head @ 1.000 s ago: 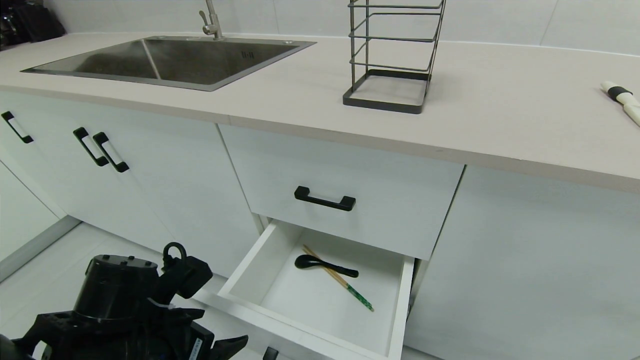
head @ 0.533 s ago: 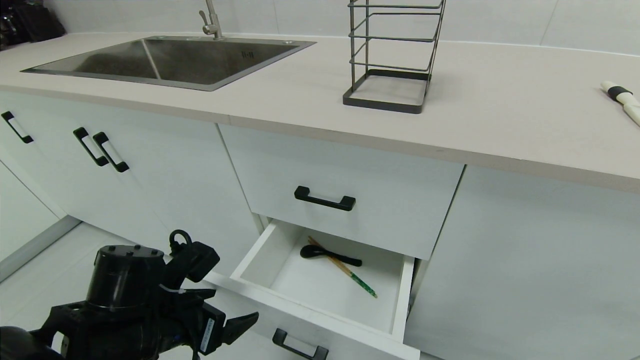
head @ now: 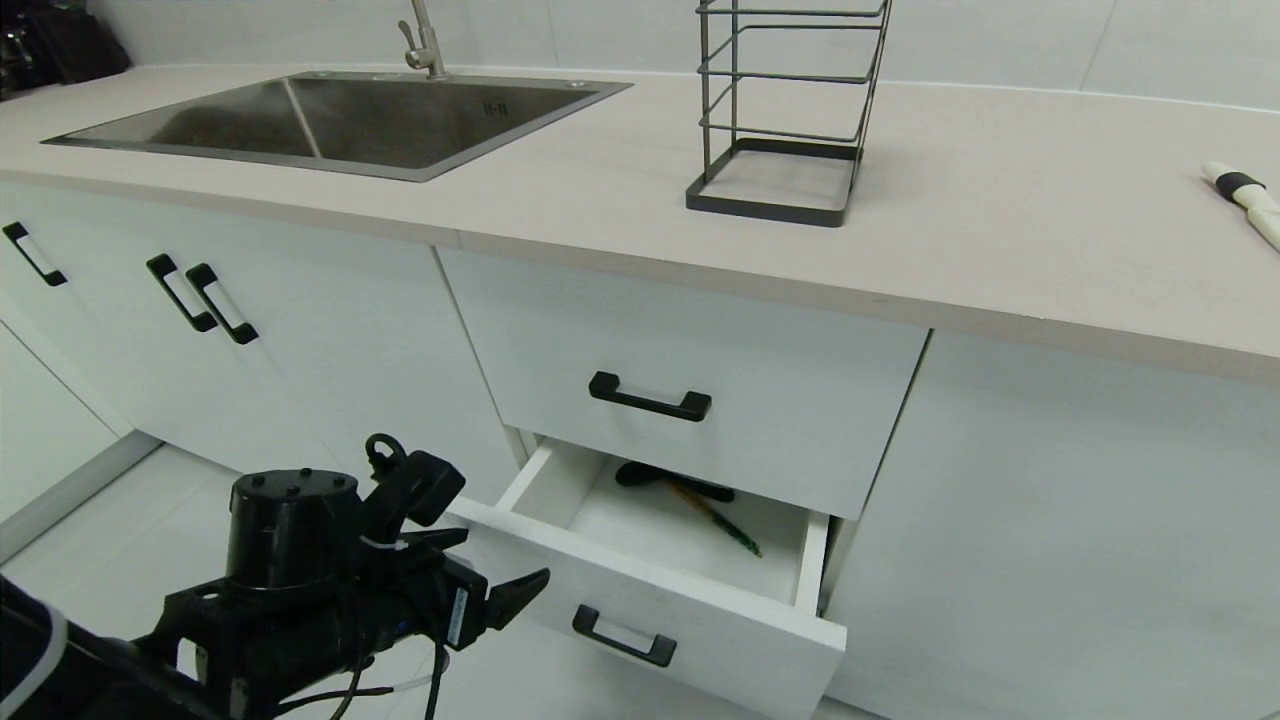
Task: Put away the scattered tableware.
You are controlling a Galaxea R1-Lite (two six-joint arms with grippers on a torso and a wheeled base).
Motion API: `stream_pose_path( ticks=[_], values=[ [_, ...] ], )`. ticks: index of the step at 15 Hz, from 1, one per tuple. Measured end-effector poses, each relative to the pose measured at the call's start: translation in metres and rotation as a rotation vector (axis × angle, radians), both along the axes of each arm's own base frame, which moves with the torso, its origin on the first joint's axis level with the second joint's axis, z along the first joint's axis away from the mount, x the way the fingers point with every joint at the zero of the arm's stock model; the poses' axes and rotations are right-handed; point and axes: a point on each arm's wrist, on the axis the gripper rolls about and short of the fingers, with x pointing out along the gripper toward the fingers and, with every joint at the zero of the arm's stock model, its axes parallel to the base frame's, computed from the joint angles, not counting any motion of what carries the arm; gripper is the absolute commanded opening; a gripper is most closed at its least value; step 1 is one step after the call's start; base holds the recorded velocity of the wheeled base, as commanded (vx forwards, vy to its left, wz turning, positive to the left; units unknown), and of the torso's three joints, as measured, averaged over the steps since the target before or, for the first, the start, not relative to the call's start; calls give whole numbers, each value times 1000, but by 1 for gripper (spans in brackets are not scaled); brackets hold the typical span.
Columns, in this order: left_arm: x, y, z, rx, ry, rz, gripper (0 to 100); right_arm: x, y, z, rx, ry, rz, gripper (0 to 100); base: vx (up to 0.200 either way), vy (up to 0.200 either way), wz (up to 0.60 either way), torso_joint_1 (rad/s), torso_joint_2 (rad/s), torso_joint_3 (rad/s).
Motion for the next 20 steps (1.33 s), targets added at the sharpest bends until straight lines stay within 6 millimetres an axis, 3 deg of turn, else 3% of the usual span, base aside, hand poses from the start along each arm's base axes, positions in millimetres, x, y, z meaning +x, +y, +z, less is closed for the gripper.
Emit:
stream_pose_path(
  ticks=[14,20],
  values=[
    [69,-22,-9,-30,-76,5,100,0,0,0,0,0,0,100,0,0,0,0,0,0],
    [93,-20,-6,-49,-136,30,100,0,0,0,0,0,0,100,0,0,0,0,0,0]
  ],
)
